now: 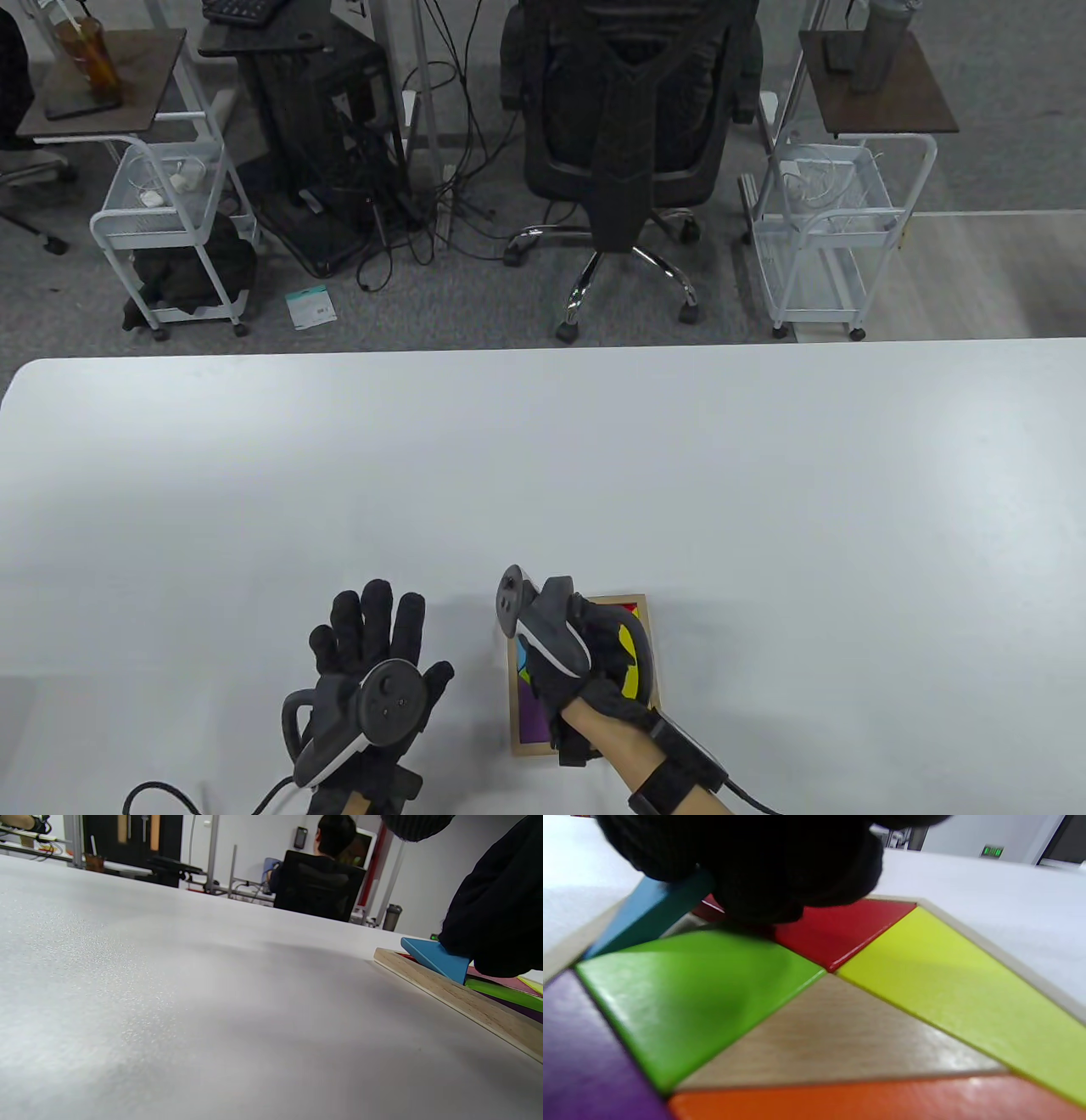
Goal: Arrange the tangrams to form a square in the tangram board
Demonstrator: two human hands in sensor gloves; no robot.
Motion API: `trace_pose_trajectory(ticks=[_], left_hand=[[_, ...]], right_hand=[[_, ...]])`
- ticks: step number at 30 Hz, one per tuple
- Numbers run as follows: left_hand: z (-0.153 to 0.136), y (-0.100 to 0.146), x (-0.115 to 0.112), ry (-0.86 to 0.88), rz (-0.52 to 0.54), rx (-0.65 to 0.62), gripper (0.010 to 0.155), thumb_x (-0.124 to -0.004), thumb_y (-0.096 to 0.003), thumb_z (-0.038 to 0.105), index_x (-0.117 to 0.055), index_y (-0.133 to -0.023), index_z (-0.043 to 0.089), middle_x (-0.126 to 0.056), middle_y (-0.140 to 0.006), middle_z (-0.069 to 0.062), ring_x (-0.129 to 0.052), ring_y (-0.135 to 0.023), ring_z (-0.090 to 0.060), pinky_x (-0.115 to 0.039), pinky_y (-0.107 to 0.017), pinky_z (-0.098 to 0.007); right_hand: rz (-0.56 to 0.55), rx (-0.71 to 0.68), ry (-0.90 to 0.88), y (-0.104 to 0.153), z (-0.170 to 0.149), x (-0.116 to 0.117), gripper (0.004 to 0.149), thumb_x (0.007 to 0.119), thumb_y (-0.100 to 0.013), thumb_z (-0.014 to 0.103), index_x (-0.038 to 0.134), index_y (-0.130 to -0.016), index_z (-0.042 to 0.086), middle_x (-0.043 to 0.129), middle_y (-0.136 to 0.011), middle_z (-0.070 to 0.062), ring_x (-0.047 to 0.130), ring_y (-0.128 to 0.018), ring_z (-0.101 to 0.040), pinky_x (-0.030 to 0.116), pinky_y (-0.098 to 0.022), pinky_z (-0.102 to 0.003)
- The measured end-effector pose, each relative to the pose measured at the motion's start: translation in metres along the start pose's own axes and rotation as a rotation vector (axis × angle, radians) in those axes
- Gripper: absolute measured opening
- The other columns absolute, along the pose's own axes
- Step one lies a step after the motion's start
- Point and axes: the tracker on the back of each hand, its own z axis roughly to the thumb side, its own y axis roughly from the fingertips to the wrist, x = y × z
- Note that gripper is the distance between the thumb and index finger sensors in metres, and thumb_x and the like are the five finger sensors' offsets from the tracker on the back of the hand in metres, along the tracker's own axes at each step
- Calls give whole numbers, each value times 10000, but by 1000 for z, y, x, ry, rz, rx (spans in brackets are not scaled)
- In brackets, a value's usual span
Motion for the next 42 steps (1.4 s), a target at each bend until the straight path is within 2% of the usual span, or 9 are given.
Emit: trace_pose_trajectory(ticks=[4, 6, 9, 11, 13, 15, 20, 27, 42], left_hand=[[0, 0, 0, -1, -11, 4, 770, -552, -578, 542, -155, -1132, 185, -8, -1137, -258, -49, -1002, -583, -173, -674, -752], [-1, -1, -1, -5, -16, 8, 770, -550, -579, 543, -149, -1131, 186, -3, -1137, -254, -41, -1003, -578, -167, -673, -751], [-3, -1, -2, -5, -26, 20, 770, -543, -579, 548, -148, -1132, 187, 4, -1135, -254, -34, -999, -581, -155, -666, -755], [-4, -2, -2, -4, -27, 26, 767, -542, -578, 550, -152, -1133, 191, -3, -1137, -263, -47, -996, -599, -168, -662, -769], [-5, -2, -2, -4, -21, 30, 767, -545, -578, 547, -156, -1134, 189, -19, -1139, -274, -61, -997, -609, -181, -662, -776], [-4, -2, -2, -11, -26, 28, 766, -542, -578, 550, -158, -1135, 190, -16, -1139, -270, -53, -999, -600, -173, -662, -773], [-3, -3, -7, -38, -60, 18, 769, -527, -575, 565, -149, -1134, 197, 11, -1133, -264, -31, -1001, -585, -189, -681, -768], [5, -3, -14, -94, -83, 3, 779, -503, -566, 591, -146, -1135, 196, 11, -1134, -262, -19, -1005, -568, -148, -673, -754], [8, -4, -17, -116, -110, -20, 786, -481, -560, 610, -128, -1134, 206, 34, -1133, -252, 20, -1001, -554, -104, -659, -755]], right_hand=[[-58, 13, 81, 2, 6, 2, 441, 759, -410, 531, 820, -788, 312, 920, -664, 62, 899, -478, -146, 760, -306, -239], [-85, 28, 78, 2, 1, -2, 507, 719, -401, 574, 770, -856, 358, 866, -791, 56, 873, -608, -167, 760, -397, -261], [-196, 26, 20, 8, -28, -20, 685, 612, -383, 632, 527, -1024, 406, 541, -1121, 69, 623, -1018, -205, 603, -740, -437], [-264, 1, 12, 14, -56, -29, 740, 574, -377, 634, 348, -1057, 449, 252, -1182, 93, 308, -1125, -210, 423, -827, -483], [-336, -44, 16, 24, -90, -27, 775, 579, -358, 620, 294, -1055, 439, 11, -1138, 127, 42, -1091, -219, 296, -834, -475], [-405, -45, 58, 36, -121, -17, 797, 563, -342, 644, 263, -1056, 452, -20, -1130, 120, 18, -1083, -232, 299, -832, -485], [-286, -30, 129, 47, -169, 12, 812, 535, -328, 671, 156, -1030, 517, -163, -1071, 147, -165, -1026, -196, 167, -841, -489], [-218, 1, 116, 44, -185, 37, 828, 493, -306, 693, 81, -1006, 532, -226, -1033, 160, -228, -996, -174, 131, -844, -476], [-166, -32, 18, 41, -189, 39, 830, 434, -281, 716, 12, -978, 557, -279, -1001, 190, -309, -954, -132, 40, -833, -472]])
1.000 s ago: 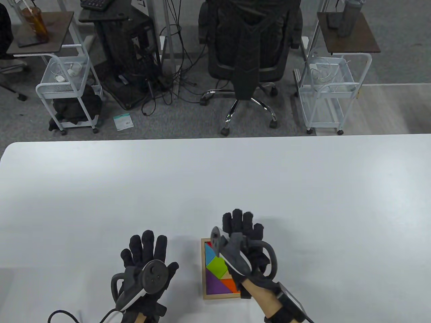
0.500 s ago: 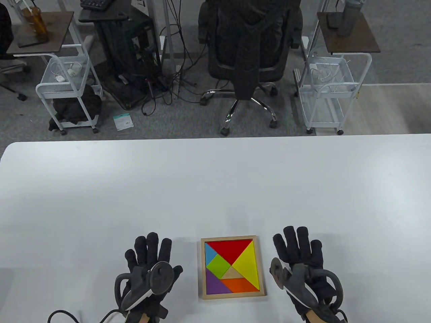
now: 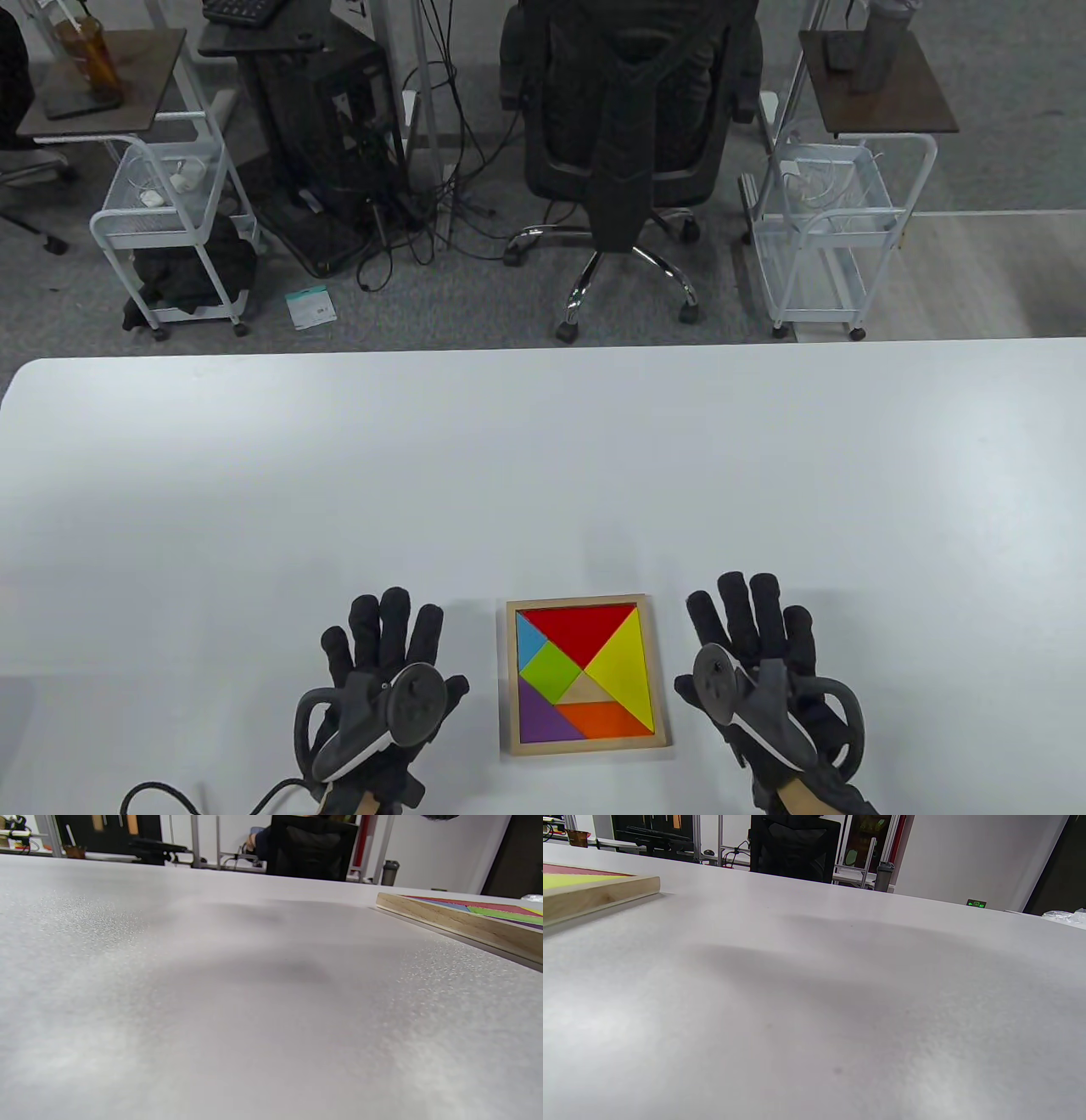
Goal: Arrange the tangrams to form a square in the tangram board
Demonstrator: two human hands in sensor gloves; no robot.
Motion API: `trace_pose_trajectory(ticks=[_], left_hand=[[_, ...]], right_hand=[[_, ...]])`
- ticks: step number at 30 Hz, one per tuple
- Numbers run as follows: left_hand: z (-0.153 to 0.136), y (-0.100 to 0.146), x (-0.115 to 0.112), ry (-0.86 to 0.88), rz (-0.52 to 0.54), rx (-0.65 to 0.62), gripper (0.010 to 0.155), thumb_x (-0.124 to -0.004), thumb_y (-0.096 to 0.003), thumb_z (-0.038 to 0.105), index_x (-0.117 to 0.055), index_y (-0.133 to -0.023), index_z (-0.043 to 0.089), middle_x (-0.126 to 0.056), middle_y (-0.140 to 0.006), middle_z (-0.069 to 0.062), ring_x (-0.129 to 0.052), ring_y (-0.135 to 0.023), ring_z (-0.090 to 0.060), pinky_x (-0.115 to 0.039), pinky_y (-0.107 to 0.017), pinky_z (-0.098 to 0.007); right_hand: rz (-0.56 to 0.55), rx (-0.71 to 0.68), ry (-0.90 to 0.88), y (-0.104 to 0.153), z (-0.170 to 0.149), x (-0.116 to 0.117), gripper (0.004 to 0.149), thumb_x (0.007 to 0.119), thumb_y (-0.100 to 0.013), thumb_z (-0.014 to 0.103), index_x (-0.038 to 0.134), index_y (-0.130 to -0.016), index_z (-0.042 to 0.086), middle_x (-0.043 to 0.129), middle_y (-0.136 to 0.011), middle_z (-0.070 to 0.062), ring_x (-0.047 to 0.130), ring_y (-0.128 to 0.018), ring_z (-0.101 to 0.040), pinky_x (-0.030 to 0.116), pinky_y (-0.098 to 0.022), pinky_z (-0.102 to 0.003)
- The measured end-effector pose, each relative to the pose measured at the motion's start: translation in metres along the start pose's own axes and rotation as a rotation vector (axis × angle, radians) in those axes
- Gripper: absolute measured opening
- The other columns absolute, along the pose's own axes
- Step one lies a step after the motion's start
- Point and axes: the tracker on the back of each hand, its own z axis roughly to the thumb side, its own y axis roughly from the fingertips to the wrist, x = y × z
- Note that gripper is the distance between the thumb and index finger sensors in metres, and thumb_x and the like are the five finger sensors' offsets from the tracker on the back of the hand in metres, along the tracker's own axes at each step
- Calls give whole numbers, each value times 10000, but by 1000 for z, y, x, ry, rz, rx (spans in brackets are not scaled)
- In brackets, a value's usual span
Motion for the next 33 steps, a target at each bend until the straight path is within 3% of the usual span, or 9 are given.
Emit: trace_pose_trajectory(ticks=[14, 33], left_hand=[[2, 0, -1, -12, -2, -9, 786, -481, -559, 611, -123, -1133, 210, 35, -1133, -250, 22, -1001, -554, -104, -658, -760], [2, 1, 0, -22, 6, 0, 783, -479, -560, 609, -125, -1133, 210, 38, -1133, -248, 32, -998, -551, -90, -653, -758]], right_hand=[[-41, -15, 85, 5, 9, -1, 907, 586, -282, 710, -23, -942, 577, -291, -989, 174, -298, -957, -137, 52, -841, -460], [-31, -19, 89, 6, 10, -2, 901, 576, -280, 712, -11, -949, 572, -288, -989, 169, -290, -960, -143, 51, -837, -462]])
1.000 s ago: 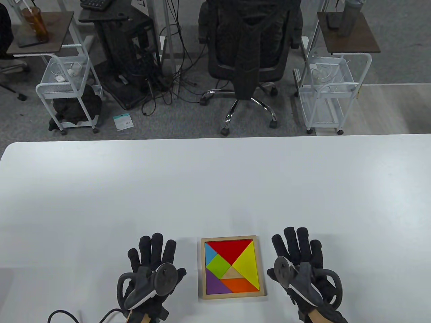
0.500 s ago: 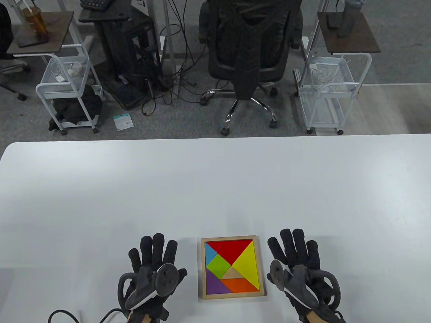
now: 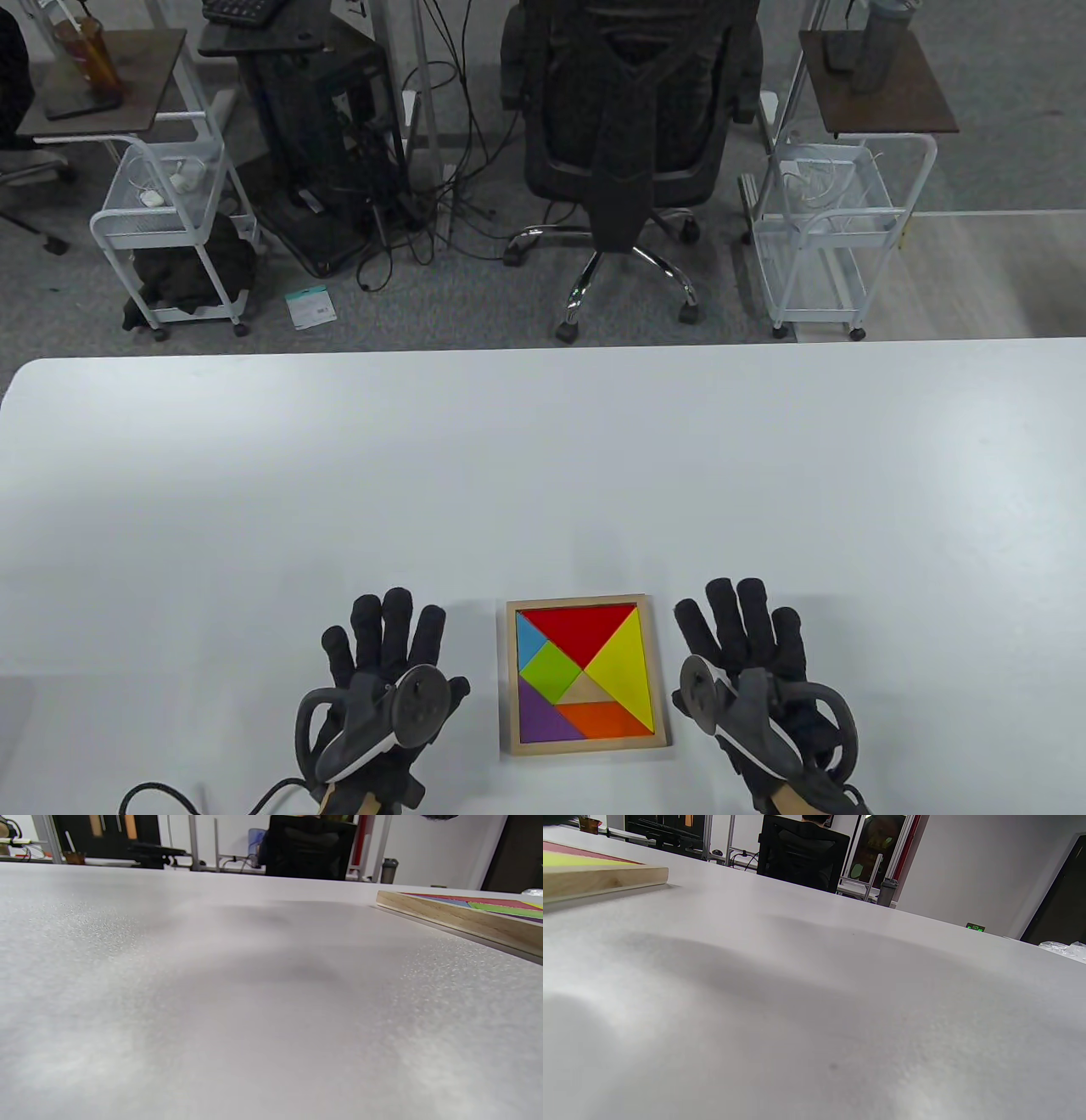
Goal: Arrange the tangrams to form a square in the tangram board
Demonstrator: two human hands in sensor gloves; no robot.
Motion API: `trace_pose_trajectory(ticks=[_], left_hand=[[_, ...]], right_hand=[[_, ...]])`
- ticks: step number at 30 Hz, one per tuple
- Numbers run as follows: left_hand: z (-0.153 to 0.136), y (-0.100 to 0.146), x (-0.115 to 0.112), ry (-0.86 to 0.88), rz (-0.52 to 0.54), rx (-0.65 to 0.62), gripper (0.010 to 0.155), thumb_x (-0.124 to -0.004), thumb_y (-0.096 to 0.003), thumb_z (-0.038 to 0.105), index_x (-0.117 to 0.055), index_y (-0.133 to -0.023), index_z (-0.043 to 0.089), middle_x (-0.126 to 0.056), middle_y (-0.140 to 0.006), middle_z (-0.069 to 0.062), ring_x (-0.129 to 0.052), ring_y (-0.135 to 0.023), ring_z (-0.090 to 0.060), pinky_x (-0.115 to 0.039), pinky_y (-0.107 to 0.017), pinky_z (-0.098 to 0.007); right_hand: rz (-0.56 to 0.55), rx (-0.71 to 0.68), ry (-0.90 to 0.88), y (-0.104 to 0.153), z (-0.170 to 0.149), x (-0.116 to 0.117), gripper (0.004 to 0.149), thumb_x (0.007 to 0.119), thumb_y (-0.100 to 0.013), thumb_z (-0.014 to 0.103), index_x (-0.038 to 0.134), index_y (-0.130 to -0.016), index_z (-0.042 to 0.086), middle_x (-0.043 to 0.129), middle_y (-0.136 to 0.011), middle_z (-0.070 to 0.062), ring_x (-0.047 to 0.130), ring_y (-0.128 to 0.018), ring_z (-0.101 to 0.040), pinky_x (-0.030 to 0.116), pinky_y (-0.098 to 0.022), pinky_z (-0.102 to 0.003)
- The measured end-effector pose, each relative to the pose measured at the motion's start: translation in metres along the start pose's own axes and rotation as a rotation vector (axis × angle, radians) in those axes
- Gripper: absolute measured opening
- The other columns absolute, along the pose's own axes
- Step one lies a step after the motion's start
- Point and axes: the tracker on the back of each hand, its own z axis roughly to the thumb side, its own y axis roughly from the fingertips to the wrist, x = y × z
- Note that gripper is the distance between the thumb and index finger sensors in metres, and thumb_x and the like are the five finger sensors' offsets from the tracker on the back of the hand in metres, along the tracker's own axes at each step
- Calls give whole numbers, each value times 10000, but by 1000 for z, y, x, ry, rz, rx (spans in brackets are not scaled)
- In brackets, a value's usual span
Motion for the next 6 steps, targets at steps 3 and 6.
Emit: trace_pose_trajectory(ticks=[3, 6], left_hand=[[0, 0, 0, -1, 4, 2, 783, -481, -559, 608, -126, -1133, 211, 37, -1133, -250, 33, -999, -550, -88, -651, -758], [0, -1, -1, -9, -5, 2, 784, -480, -559, 609, -125, -1134, 210, 39, -1133, -247, 36, -998, -550, -85, -650, -758]], right_hand=[[6, -4, 0, 0, 0, 0, 904, 577, -278, 712, -11, -950, 571, -287, -989, 166, -288, -961, -145, 53, -836, -463], [8, -4, 10, 1, 1, 0, 903, 577, -277, 712, -8, -951, 570, -286, -990, 164, -287, -961, -146, 55, -836, -464]])
